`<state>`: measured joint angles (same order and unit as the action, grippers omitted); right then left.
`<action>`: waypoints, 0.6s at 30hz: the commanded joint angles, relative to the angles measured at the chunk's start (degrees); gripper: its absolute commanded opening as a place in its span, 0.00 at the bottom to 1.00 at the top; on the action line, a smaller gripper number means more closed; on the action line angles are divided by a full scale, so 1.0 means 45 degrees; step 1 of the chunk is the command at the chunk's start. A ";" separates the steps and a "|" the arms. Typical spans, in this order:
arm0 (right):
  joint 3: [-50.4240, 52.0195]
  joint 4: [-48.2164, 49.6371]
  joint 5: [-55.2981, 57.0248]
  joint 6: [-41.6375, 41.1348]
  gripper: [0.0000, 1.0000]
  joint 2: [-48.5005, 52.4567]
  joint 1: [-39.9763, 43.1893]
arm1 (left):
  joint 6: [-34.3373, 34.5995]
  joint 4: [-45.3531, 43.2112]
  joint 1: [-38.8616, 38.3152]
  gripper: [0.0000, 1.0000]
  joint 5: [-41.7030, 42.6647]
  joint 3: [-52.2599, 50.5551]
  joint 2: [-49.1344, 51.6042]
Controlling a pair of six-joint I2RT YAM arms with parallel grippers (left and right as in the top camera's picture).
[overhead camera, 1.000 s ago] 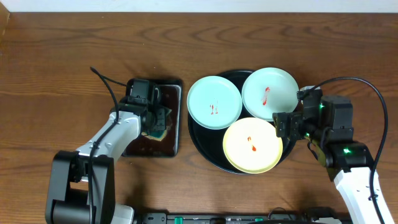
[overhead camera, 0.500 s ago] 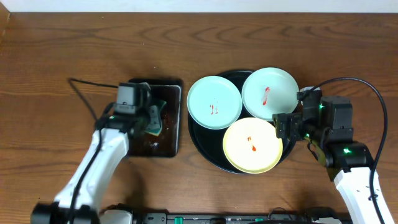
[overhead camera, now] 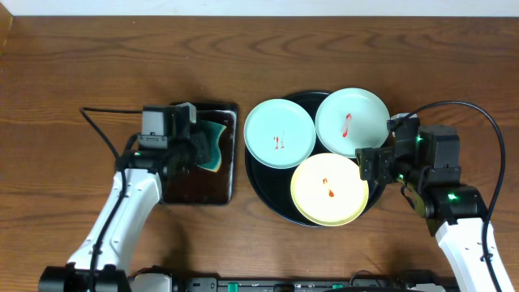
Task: Clean dirty plates on tray and stack at the side
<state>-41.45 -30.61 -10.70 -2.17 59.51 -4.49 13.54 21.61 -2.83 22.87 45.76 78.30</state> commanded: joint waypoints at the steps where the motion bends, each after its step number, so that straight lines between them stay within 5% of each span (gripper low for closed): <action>1: -0.0194 -0.0010 -0.0068 -0.0126 0.99 0.0034 -0.0180 | 0.0078 -0.0063 0.0578 0.07 0.1880 0.0058 0.0510; 18: -0.0189 -0.0005 -0.0068 -0.0126 0.99 0.0034 -0.0180 | 0.0170 0.0015 0.0831 0.07 0.3118 0.0049 0.2676</action>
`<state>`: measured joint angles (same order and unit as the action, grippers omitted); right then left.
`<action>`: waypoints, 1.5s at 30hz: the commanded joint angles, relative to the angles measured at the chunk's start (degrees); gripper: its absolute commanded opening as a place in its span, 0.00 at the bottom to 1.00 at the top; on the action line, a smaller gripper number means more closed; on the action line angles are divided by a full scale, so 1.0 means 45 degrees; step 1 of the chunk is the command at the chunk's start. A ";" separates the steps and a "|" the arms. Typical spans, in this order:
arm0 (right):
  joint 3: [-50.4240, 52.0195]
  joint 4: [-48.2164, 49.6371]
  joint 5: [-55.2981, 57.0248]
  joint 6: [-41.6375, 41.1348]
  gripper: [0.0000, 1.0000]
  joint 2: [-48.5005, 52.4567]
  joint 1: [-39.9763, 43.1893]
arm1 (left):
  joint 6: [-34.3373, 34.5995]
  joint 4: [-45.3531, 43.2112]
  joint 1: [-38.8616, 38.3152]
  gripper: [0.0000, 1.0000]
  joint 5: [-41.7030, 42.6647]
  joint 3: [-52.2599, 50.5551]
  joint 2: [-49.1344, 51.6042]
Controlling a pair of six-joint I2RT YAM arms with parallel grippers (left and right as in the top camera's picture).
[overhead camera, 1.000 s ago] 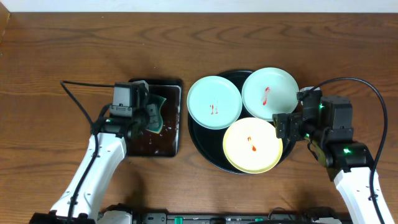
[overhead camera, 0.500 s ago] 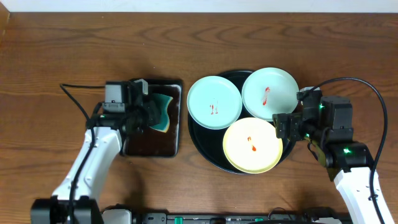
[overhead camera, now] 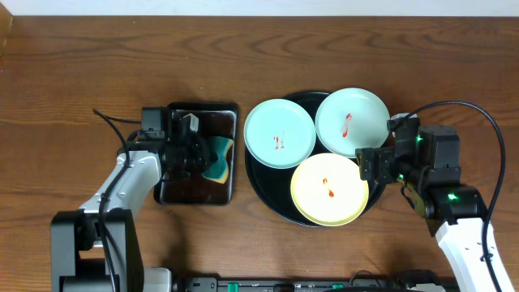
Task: Clean dirty plates on tray and stack at the side
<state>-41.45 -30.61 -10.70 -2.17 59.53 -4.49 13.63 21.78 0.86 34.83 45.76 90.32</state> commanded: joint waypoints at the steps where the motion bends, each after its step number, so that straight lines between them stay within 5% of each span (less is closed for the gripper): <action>1: -0.0189 -0.0010 -0.0063 -0.0126 0.99 0.0029 -0.0180 | 0.0155 -0.0053 -0.0019 0.07 0.0461 0.0049 0.0005; 31: -0.0189 0.0000 -0.0063 -0.0126 0.99 0.0029 -0.0180 | 0.1705 -0.0486 -0.1336 0.07 0.0447 0.0049 0.0005; 45: -0.0189 0.0005 -0.0058 -0.0121 0.99 0.0029 -0.0180 | -0.0559 -0.1583 0.0102 0.07 0.0505 0.0049 -0.1739</action>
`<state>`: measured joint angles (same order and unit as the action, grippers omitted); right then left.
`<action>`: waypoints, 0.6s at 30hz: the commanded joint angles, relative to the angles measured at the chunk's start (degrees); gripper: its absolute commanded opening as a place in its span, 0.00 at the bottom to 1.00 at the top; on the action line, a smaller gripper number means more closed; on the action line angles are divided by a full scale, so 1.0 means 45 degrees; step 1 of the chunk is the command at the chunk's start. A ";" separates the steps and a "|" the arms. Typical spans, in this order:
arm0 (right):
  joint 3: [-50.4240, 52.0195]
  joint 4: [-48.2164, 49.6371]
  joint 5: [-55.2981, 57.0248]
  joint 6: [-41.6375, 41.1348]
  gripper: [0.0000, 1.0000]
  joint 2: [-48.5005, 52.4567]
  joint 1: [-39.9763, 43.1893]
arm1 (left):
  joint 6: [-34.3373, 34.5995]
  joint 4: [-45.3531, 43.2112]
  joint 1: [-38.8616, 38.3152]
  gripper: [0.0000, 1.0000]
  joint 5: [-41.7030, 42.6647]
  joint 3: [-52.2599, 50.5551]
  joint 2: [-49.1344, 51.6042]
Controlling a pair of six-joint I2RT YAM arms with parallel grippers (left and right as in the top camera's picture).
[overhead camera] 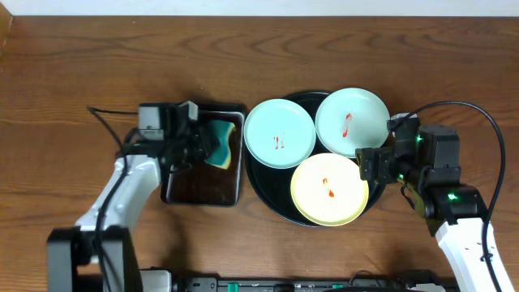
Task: Clean dirty plates on tray and stack at the side
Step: 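Lift the sponge out of the basin with the left gripper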
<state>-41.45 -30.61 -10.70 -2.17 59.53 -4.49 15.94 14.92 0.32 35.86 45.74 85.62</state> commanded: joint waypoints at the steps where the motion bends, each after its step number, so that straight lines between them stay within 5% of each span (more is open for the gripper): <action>1: -0.0189 0.0005 -0.0058 -0.0121 0.99 0.0029 -0.0180 | -0.1316 -0.0053 0.0287 0.07 0.0408 0.0053 -0.0869; 18: -0.0189 -0.0005 -0.0063 -0.0121 0.99 0.0039 -0.0180 | -0.4299 -0.0097 0.2822 0.07 0.6329 0.0053 -0.1384</action>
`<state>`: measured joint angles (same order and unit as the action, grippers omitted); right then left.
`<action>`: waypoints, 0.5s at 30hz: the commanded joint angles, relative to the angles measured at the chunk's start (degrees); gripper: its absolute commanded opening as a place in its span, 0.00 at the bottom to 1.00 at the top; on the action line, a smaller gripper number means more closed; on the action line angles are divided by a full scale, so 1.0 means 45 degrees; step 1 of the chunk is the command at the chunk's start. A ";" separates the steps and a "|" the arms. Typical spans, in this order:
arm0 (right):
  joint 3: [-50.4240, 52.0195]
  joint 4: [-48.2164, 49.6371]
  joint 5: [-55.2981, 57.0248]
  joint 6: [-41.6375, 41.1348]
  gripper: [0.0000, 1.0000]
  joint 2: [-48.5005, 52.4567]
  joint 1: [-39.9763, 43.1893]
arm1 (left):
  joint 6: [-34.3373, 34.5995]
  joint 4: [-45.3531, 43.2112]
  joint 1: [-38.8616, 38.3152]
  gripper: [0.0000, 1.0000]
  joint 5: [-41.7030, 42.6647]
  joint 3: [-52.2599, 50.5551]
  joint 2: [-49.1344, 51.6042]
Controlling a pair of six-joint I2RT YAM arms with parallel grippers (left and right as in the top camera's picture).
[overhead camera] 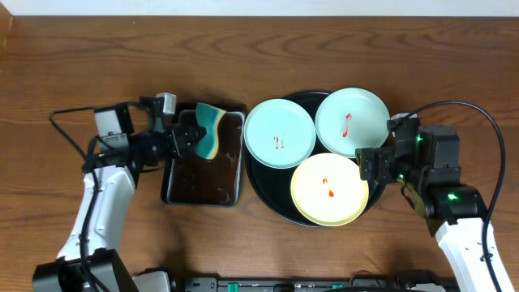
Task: Clean dirty plates on tray and stack at the side
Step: 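Lift the sponge out of the basin with the left gripper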
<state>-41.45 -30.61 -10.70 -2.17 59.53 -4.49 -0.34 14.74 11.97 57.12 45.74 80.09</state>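
On a round black tray (255, 180) lie three plates with red smears: a light blue one (280, 134), a mint one (351, 122) and a yellow one (328, 189). My left gripper (195, 136) is shut on a teal and yellow sponge (212, 130), held over the top of a small dark rectangular tray (203, 174) left of the plates. My right gripper (366, 165) sits at the yellow plate's right edge. How its jaws stand is hidden.
The wooden table (259, 57) extends behind and to both sides of the trays. The small dark tray lies slightly askew, close against the round tray's left rim. Cables trail from both arms.
My left wrist has drawn back to the left, and the sponge in its fingers has shifted up and slightly left over the small tray's top edge. The right arm and plates are unchanged.
My left gripper was at the sponge in the small dark tray, then lower in the tray with the sponge beside it. Later it held the sponge near the tray's right side, and the tray had skewed. Now the sponge hangs at the tray's top. The right arm stayed still.
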 commanded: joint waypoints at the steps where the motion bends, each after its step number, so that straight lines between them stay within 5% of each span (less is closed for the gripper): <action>1: -0.0189 0.0000 -0.0058 -0.0121 0.99 0.0053 -0.0180 | -0.0680 -0.0044 0.0287 0.07 0.1603 0.0053 -0.0155; 15: -0.0189 -0.0010 -0.0073 -0.0126 0.99 0.0738 -0.0180 | -0.0636 -0.0058 0.0301 0.07 0.1598 0.0053 -0.0155</action>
<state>-41.45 -30.61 -10.70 -2.17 62.30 -4.49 -2.00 14.76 13.04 61.89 45.74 80.09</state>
